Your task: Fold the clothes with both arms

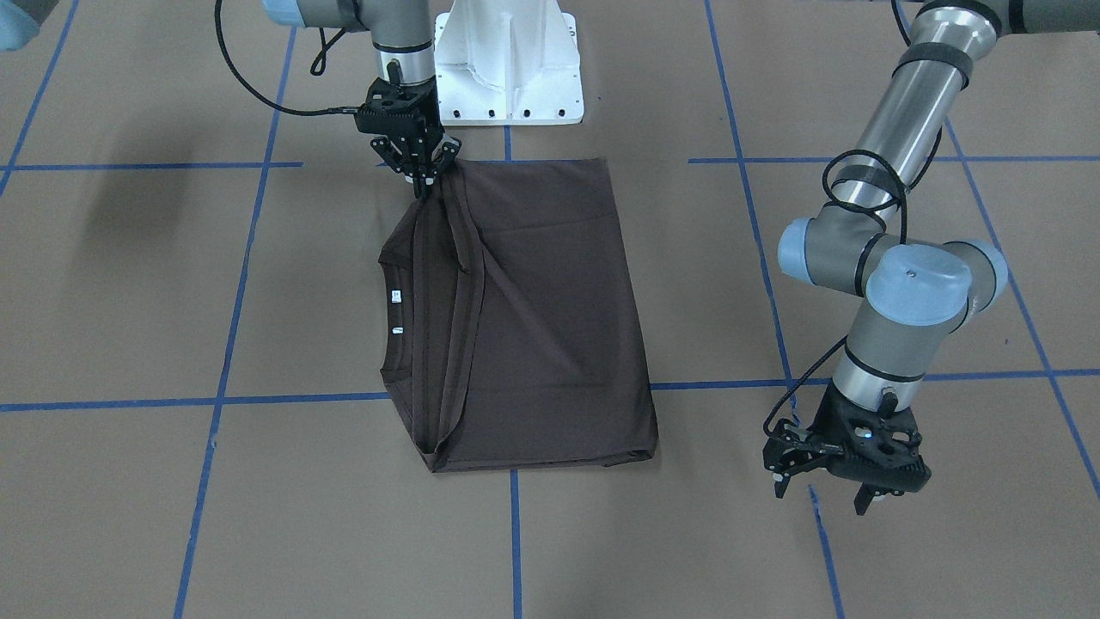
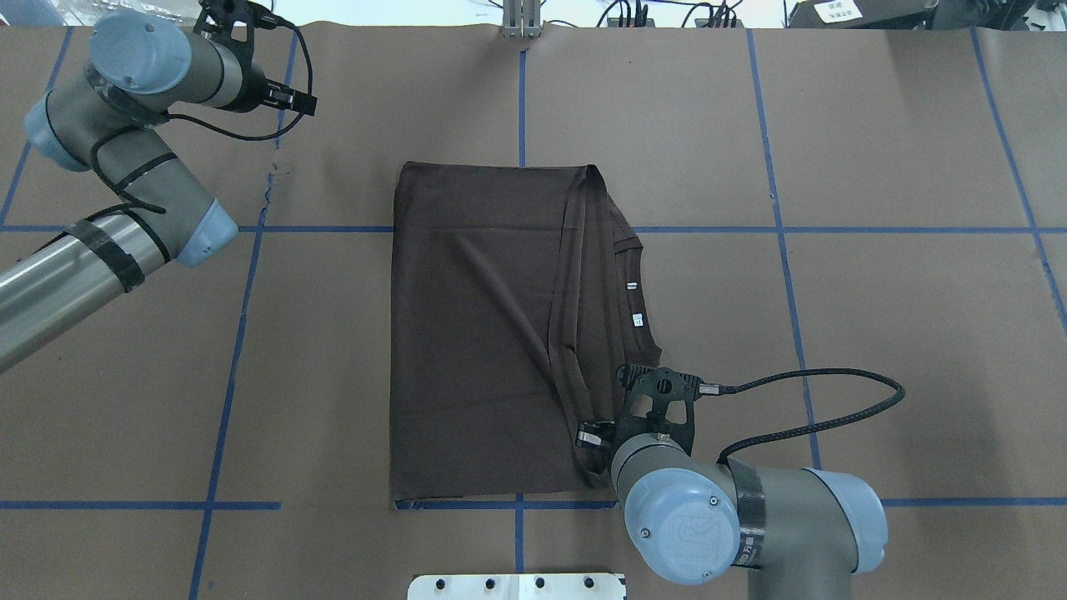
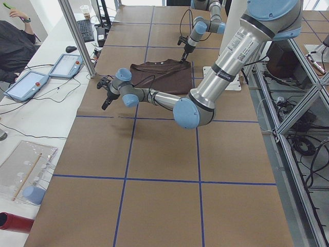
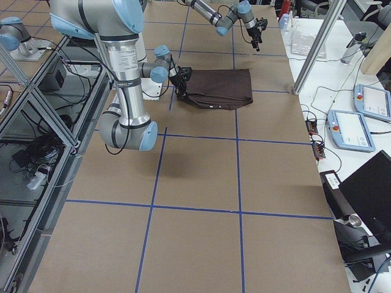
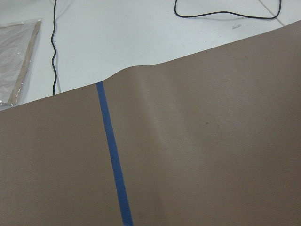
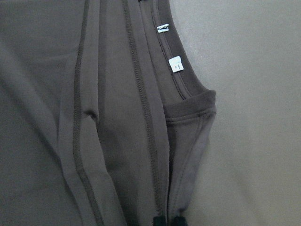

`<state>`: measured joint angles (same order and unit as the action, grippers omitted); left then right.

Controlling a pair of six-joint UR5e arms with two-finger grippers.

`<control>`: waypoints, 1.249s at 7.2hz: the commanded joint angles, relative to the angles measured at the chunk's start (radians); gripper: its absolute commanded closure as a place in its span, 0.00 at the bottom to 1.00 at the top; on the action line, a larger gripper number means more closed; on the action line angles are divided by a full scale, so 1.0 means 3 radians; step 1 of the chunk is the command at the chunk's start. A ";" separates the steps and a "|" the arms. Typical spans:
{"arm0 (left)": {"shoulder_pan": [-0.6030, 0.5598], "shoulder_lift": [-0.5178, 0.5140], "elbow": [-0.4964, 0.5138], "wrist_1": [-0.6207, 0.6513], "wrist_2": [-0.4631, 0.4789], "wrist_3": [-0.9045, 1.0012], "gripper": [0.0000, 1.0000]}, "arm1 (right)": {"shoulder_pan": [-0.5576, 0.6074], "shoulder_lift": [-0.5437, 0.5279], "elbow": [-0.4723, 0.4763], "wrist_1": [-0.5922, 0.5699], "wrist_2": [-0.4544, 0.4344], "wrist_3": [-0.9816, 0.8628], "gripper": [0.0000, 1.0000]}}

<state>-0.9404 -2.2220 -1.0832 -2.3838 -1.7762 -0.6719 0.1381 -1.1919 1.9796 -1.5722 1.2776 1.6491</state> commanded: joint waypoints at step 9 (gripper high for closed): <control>0.0011 0.0018 -0.0020 -0.0005 -0.0067 -0.0005 0.00 | -0.0230 0.0056 -0.0038 0.0056 0.0057 -0.1626 0.50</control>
<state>-0.9373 -2.2166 -1.0891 -2.3842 -1.7963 -0.6734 0.0767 -1.1749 1.9738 -1.5555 1.2942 1.1740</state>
